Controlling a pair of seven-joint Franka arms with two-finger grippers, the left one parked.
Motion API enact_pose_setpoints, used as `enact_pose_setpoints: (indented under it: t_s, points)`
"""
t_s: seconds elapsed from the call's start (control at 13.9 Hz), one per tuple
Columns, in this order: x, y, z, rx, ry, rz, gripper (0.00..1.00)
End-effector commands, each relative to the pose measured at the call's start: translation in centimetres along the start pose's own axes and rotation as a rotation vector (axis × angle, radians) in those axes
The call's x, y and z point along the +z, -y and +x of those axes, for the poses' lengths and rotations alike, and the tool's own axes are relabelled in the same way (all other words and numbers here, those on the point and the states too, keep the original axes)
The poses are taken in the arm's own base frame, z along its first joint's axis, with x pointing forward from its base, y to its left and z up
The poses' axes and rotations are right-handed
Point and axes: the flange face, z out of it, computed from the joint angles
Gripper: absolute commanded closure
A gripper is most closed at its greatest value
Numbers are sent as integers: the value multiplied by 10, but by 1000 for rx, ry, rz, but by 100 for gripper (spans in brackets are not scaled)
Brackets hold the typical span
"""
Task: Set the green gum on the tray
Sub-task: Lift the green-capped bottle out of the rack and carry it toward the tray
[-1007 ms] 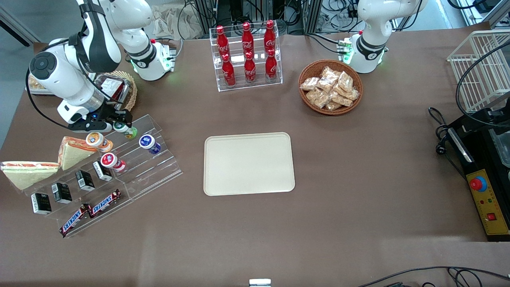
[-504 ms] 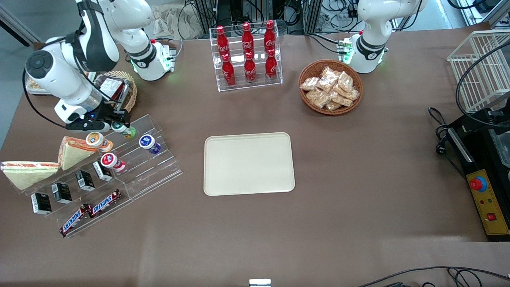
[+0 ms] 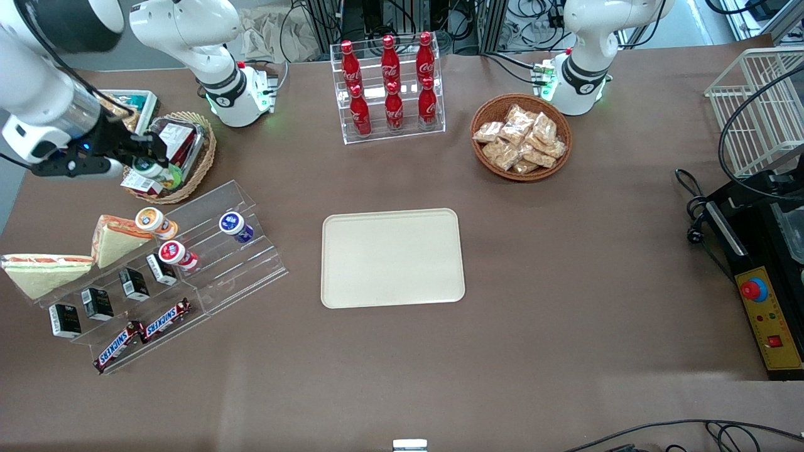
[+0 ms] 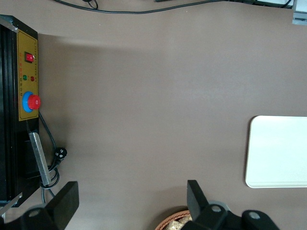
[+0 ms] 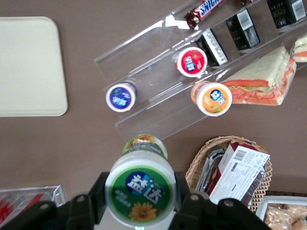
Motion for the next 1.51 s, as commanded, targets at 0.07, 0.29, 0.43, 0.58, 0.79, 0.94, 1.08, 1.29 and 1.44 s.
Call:
enact_pose_setpoints:
  t_s: [0.07,0.29,0.43,0.58,0.79,0.94,1.08,1.29,1.44]
  points:
    - [-22,66,7,67,11,26,76]
    - [-3,129,10,159,28,21,76]
    - [8,161,16,218,40,45,76]
    - [24,185,23,263,26,52,76]
    - [58,216,33,345,15,71,76]
    - [93,237,36,394,-12,87,76]
    - [135,256,43,429,-45,102,76]
    - [188,280,51,452,-106,44,76]
    - [228,294,50,467,-111,19,76]
